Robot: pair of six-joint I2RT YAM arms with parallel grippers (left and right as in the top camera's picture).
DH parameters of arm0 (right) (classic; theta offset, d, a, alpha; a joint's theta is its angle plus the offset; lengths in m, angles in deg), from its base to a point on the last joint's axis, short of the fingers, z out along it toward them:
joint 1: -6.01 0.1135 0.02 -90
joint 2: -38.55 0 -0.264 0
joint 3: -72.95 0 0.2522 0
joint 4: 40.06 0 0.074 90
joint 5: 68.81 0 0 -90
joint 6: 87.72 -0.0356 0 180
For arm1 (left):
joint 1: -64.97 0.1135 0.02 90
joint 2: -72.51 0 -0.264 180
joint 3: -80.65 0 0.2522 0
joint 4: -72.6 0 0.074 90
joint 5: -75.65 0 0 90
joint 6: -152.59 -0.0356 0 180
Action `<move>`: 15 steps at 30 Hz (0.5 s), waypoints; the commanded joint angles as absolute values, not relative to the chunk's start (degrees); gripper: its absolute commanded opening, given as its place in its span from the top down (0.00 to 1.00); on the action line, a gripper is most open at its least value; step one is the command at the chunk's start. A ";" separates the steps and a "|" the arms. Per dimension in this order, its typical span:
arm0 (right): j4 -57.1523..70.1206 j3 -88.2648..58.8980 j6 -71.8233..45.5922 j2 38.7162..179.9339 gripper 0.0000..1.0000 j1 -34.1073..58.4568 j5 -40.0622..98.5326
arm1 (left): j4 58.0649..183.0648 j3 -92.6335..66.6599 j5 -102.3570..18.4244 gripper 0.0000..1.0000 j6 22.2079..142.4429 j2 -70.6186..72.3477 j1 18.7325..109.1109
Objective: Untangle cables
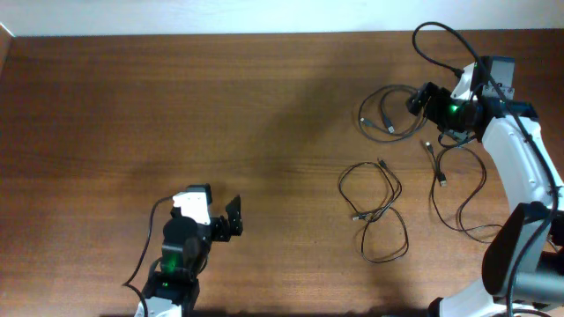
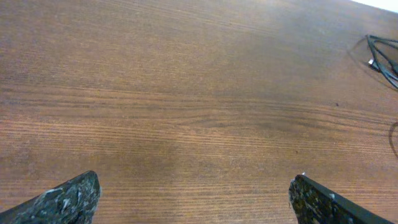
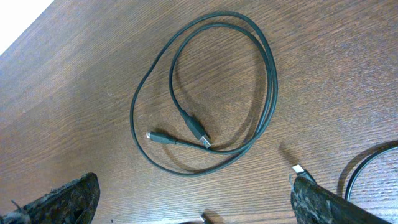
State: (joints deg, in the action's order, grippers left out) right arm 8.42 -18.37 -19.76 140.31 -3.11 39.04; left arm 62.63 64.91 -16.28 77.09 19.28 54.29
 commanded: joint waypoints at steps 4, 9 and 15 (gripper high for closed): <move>8.48 -18.37 -19.15 140.64 0.02 -2.92 38.51 | 73.52 66.42 -14.08 0.01 76.15 31.30 54.67; 8.48 -18.37 -19.13 140.64 0.01 -2.92 38.54 | 91.42 66.42 -10.91 0.01 75.80 49.46 54.64; 8.48 -18.37 -19.15 140.64 0.02 -2.92 38.54 | 91.09 66.42 -11.56 0.01 64.52 68.59 54.91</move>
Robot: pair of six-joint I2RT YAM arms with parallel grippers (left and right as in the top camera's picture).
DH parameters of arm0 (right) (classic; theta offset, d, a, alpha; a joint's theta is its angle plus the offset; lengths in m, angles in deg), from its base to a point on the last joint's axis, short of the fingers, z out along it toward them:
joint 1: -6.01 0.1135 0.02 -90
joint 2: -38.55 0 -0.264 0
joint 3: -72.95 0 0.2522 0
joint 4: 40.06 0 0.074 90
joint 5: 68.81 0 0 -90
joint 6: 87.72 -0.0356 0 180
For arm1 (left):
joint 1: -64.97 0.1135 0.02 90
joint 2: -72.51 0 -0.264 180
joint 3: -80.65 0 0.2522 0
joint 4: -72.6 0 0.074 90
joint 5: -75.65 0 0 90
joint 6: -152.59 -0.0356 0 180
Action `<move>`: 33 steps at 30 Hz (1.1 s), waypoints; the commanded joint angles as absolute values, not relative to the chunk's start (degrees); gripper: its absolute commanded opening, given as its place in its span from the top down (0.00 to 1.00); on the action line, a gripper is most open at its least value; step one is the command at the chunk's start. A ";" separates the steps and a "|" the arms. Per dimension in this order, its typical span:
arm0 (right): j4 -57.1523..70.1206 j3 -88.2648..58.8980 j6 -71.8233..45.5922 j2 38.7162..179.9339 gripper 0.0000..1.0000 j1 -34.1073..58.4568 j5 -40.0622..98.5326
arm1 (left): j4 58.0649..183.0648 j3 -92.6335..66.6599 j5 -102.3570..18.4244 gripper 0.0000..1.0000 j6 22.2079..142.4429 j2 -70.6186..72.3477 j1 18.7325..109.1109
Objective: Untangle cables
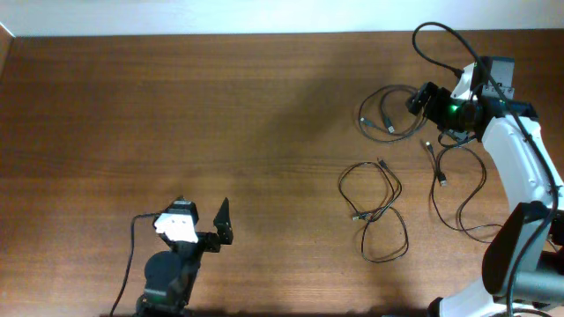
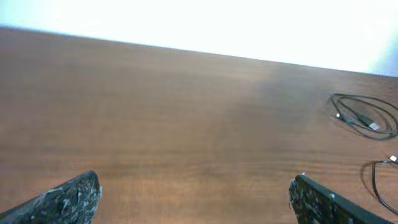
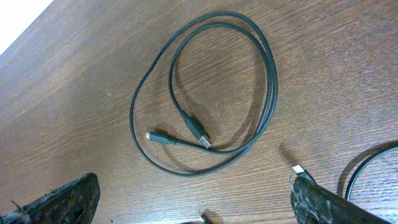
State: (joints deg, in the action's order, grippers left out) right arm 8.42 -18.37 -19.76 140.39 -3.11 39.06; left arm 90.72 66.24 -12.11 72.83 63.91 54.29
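Observation:
Three dark cables lie apart on the right half of the wooden table. A coiled cable point(image 1: 388, 114) lies at the back right, and the right wrist view shows its loop point(image 3: 271, 81) with both plugs inside. A looped cable point(image 1: 374, 211) rests mid-right. A third cable point(image 1: 449, 176) runs beside the right arm. My right gripper point(image 1: 423, 99) hangs open just above the coil, its jaws point(image 3: 193, 202) wide with nothing between them. My left gripper point(image 1: 204, 206) is open near the front left, far from every cable, and its jaws point(image 2: 193, 199) hold nothing.
The left wrist view looks across bare wood to the table's far edge point(image 2: 186, 48) and a pale wall. The right arm's own black lead point(image 1: 441, 35) arcs over the back right corner. A plug tip point(image 3: 300, 169) lies by the right finger.
My left arm has drawn back toward the front edge, and its gripper now points across the table rather than down at it. The right arm and all cables are unchanged.

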 commanded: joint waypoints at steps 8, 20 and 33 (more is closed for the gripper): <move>8.48 -18.37 -19.15 140.64 0.02 -2.92 38.54 | 91.18 66.42 -11.54 0.01 58.12 72.24 61.44; 8.48 -18.37 -19.15 140.64 0.02 -2.90 38.51 | 91.00 66.42 -11.96 0.01 57.77 72.24 63.65; 8.48 -18.37 -19.15 140.64 0.02 -2.92 38.54 | 91.03 66.38 -11.98 0.01 57.77 72.22 63.65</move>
